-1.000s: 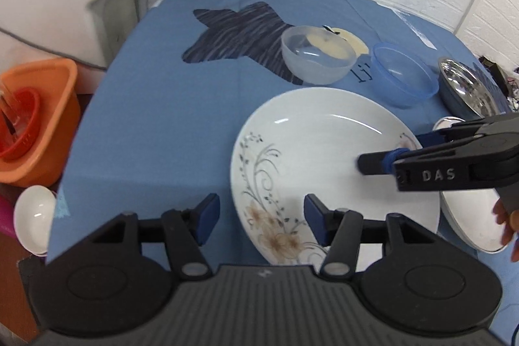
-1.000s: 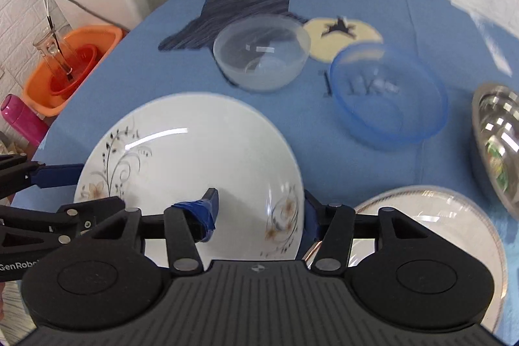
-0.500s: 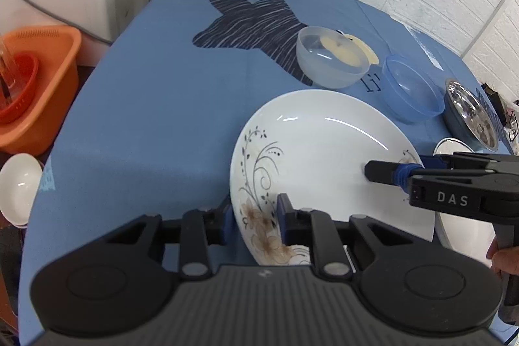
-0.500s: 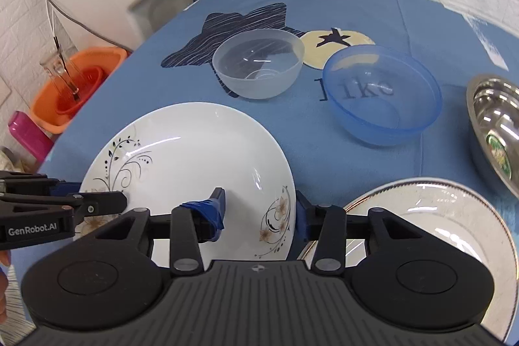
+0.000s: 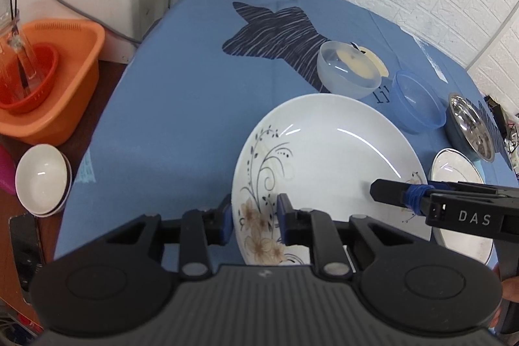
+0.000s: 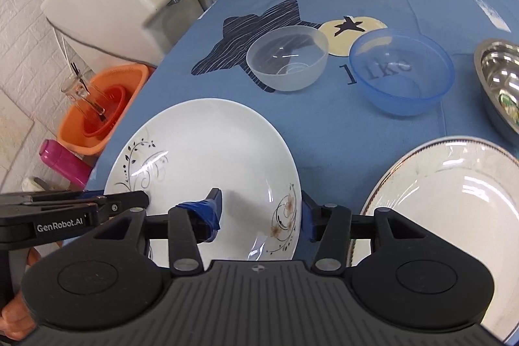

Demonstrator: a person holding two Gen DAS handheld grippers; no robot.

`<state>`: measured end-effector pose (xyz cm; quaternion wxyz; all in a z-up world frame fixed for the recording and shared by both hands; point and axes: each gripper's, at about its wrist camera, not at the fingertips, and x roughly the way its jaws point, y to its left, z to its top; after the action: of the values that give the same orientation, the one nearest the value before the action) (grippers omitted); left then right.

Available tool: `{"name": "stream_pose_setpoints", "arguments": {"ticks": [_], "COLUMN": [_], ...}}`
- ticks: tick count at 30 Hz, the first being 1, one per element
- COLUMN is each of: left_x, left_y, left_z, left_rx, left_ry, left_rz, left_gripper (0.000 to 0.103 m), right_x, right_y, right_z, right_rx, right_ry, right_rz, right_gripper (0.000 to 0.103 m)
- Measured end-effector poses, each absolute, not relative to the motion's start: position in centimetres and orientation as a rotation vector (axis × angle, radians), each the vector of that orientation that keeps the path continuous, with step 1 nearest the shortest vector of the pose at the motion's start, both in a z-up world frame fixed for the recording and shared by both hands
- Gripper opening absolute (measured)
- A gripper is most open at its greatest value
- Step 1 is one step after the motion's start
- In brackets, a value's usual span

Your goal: Organize plates and bowls

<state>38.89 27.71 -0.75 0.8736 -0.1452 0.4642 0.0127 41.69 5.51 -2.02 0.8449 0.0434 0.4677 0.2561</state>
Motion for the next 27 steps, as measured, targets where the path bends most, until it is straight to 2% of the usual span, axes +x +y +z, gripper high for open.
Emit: {"name": "stream_pose_setpoints", "arguments": {"ticks": [12, 21, 27], "left_x": [31.8, 23.7, 21.1], "left_y": [24.3, 21.4, 20.3], "left_z": [2.9, 1.9, 0.3], "left_rx": [-0.217, -0.199, -0.166], "left_ry": [0.926, 0.929, 0.93], "left_rz": [0.001, -0.012, -0.005], "left_gripper": [0.017, 0.017, 0.017], "right_x": [34.3, 26.3, 23.8], "right_y": [3.6, 1.8, 1.4], "right_z": [1.2, 0.1, -2.1], "right_rx": [0.076, 0.073, 0.082], "right_ry": [0.971, 0.986, 1.0], "right_rz": [0.521, 0.496, 0.486], "right_gripper": [0.039, 0.044, 0.045]}}
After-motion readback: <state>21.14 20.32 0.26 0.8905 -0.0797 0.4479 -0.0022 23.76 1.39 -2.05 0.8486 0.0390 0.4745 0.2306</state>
